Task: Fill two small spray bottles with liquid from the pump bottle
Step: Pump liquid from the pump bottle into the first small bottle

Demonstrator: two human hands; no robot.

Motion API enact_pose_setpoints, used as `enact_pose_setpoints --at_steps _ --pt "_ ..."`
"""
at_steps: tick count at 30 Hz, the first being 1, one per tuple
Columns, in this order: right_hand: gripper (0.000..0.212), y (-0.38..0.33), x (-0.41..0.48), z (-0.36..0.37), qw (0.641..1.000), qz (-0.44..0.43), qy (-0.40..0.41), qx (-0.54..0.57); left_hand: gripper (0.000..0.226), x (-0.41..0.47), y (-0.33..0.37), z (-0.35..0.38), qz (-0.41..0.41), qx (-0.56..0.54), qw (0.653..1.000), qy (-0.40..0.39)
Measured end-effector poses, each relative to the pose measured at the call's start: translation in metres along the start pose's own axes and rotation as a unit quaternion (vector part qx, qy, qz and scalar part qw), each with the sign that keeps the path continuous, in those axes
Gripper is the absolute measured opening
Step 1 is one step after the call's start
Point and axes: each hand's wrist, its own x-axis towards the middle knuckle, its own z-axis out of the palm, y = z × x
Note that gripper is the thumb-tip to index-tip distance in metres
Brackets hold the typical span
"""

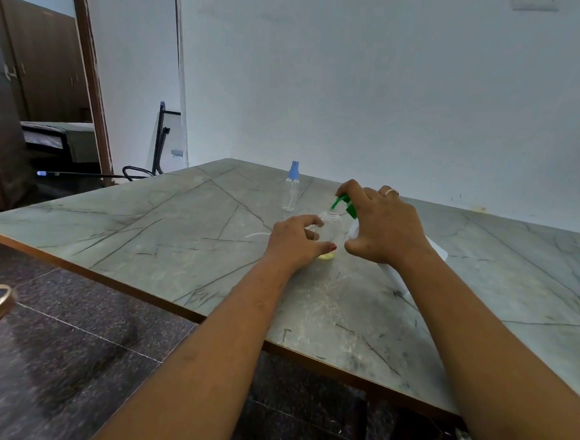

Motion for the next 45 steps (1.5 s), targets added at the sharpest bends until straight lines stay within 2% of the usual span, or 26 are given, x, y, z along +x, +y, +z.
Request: enact_pose_setpoints --at_steps 4,9,15,22,28,35,42,45 --pt "0.078 -0.0016 -0.0019 -0.0008 1.0 -0.003 -0.009 -0.015 0.053 0.0006 -0.0015 -0.0003 -0.002 -0.003 1.0 0.001" --pt "0.069 0.0001 -0.001 -0.0015 1.0 0.001 -0.004 -0.012 0.056 -0.0008 -0.0005 0.0002 0.001 -0.004 1.0 0.002" --pt "0.079 -0.0016 -0.0026 -0.002 1.0 -0.006 -0.007 -0.02 0.054 -0.0001 -0.0012 -0.0012 -0.002 -0.012 1.0 0.0" --pt "0.071 -0.0018 -0.0017 -0.0007 1.0 -0.003 0.001 -0.019 0.055 -0.0001 -0.0013 -0.001 0.004 -0.013 1.0 -0.001" --pt "0.086 -0.0028 -0.004 -0.0031 1.0 -0.008 -0.008 -0.028 0.055 0.0017 -0.0035 0.0005 0.001 -0.01 1.0 0.004" --pt "0.071 -0.0018 -0.0028 -0.0029 1.0 -0.001 0.001 -0.019 0.056 0.0008 -0.0014 0.0017 0.001 -0.002 1.0 0.005" --pt "0.085 -0.0008 -0.0036 -0.0031 1.0 -0.007 -0.013 -0.025 0.056 0.0018 -0.0021 0.0013 -0.005 -0.004 1.0 0.003" --pt "0.077 0.0012 -0.004 -0.0023 1.0 -0.006 -0.002 -0.017 0.058 0.0014 -0.002 0.0007 0.0 -0.004 1.0 0.0"
